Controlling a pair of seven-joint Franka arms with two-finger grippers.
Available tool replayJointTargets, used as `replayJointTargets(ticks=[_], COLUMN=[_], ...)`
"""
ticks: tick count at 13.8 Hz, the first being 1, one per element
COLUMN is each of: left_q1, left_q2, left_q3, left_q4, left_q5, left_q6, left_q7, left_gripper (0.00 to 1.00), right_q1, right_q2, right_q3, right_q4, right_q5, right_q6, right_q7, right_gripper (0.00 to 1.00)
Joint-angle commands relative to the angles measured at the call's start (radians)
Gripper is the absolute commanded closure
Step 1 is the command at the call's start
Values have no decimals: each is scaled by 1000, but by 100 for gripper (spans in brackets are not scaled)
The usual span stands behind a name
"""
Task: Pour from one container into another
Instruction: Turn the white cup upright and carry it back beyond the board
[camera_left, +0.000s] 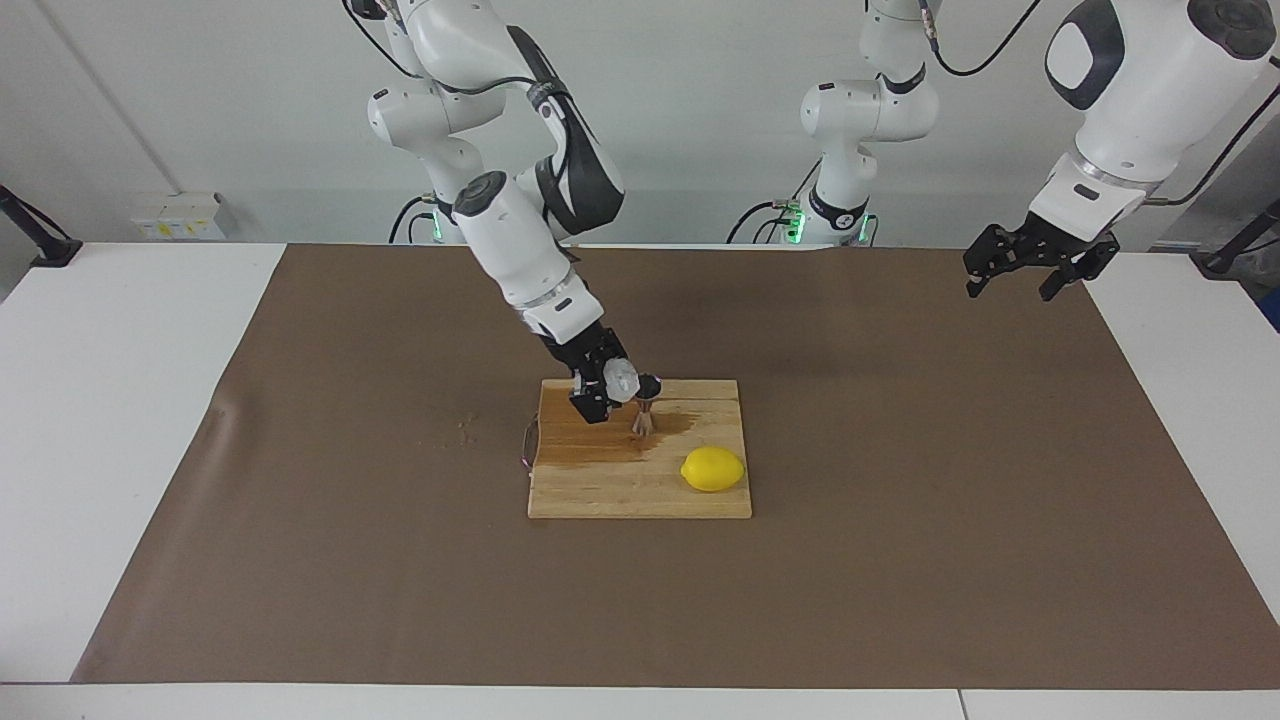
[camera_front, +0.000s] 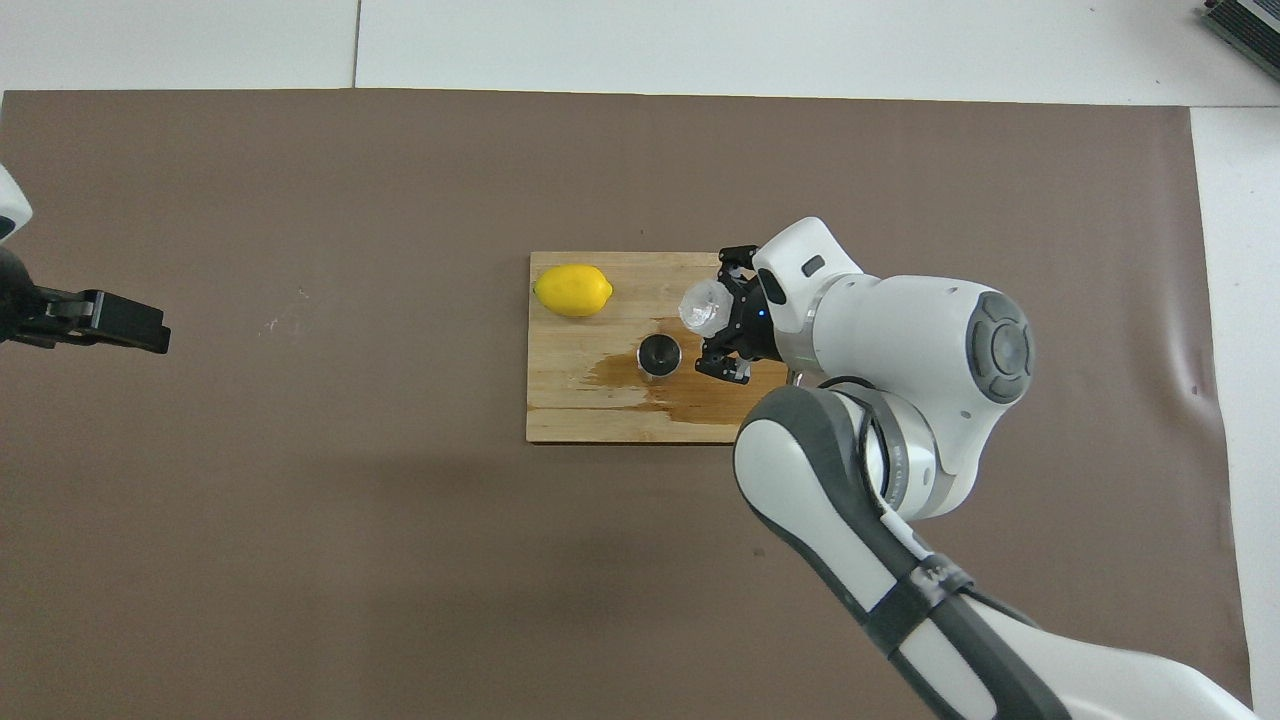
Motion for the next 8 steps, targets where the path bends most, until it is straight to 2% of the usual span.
replayJointTargets(ticks=[1, 3, 6, 8], left_q1=[7, 8, 7, 8], left_q2=[-29, -29, -29, -29], left_q3=[-3, -3, -3, -3], left_q4=[-31, -31, -31, -31], left_q5=[0, 0, 0, 0], left_q6=[2, 2, 2, 2], left_q7=[0, -2, 0, -2], left_gripper=[0, 0, 0, 0], right_q1=[-82, -139, -210, -265], right_q2=[-27, -35, -23, -10], right_q3=[11, 11, 9, 9], right_q4=[-29, -49, -92, -103], right_q5=[129, 194, 400, 430], right_q6=[-63, -106, -139, -191], right_q7=[-157, -237, -500, -629], right_gripper=[100, 100, 100, 100])
